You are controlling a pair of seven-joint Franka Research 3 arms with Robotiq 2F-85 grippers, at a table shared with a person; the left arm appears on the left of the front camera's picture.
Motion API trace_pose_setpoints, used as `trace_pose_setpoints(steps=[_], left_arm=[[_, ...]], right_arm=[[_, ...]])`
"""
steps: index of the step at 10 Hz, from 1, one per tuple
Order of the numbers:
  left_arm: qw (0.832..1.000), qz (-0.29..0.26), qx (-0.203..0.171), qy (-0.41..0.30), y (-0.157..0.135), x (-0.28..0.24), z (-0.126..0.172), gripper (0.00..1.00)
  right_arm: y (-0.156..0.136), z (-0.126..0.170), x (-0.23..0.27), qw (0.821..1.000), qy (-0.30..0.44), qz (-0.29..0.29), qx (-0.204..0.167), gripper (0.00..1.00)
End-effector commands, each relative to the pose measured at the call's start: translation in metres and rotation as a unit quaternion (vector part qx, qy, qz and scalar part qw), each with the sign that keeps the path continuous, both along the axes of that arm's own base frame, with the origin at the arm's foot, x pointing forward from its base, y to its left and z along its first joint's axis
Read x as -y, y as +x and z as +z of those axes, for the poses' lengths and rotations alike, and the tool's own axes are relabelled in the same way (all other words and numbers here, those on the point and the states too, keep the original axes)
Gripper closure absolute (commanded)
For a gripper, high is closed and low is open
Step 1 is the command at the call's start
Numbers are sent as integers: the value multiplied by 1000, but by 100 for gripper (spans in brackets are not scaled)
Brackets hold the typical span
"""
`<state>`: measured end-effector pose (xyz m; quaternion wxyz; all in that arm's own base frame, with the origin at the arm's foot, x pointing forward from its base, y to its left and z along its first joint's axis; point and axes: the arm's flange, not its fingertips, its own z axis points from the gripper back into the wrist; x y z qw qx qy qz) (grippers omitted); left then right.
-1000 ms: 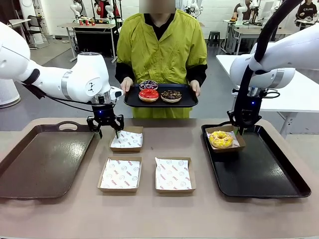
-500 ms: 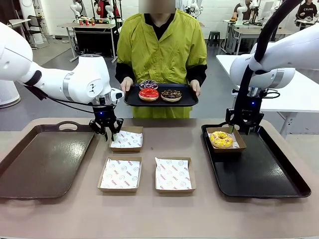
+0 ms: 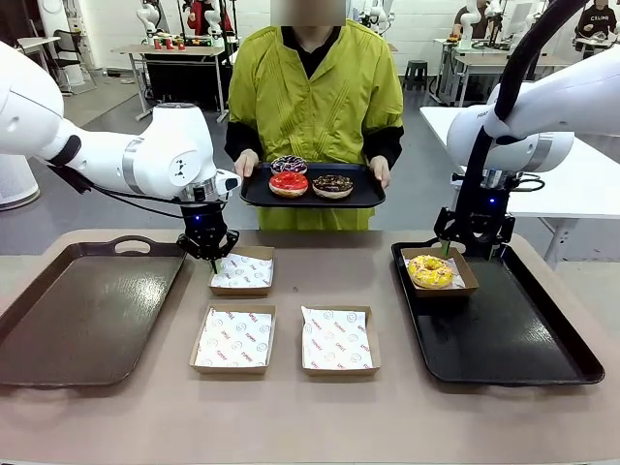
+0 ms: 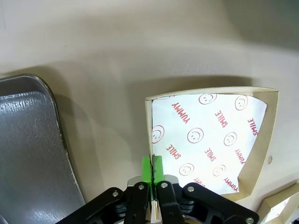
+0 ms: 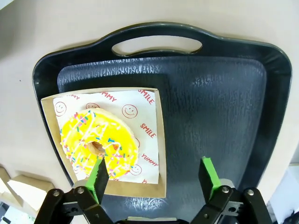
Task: Individually package the donuts and arrange them on the tray.
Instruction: Place the picked Paper togo box on the Handle tray while simultaneously picking up another Paper togo box from the table with the other hand.
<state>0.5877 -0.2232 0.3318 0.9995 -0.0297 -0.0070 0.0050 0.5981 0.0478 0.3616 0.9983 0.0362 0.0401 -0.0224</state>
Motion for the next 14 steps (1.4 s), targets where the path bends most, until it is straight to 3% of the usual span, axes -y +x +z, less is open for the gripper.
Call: trace_pose_setpoints(steps=[1,4,6,8,11,13,14], left_arm=[[1000,8,-11,-5,5,2,2,100],[1000,-5,-17,-6,-9,2,37,100],[1000,-17,-13,0,-20,2,76,100],[1000,-17,0,8,-25,7,116,100],[999,-11,35,12,-30,13,169,100],[999,-1,46,12,-30,16,189,100],[999,-17,37,-2,-31,12,178,100]], right_arm=[[4,8,4,1000,20,4,0,0],[-45,61,39,993,116,-5,-38,0],[-91,109,86,977,210,-3,-20,0],[-117,138,139,950,313,-8,14,0],[-150,149,217,880,466,-1,89,0],[-169,135,251,851,506,-15,142,0],[-179,122,265,844,513,-19,158,0]])
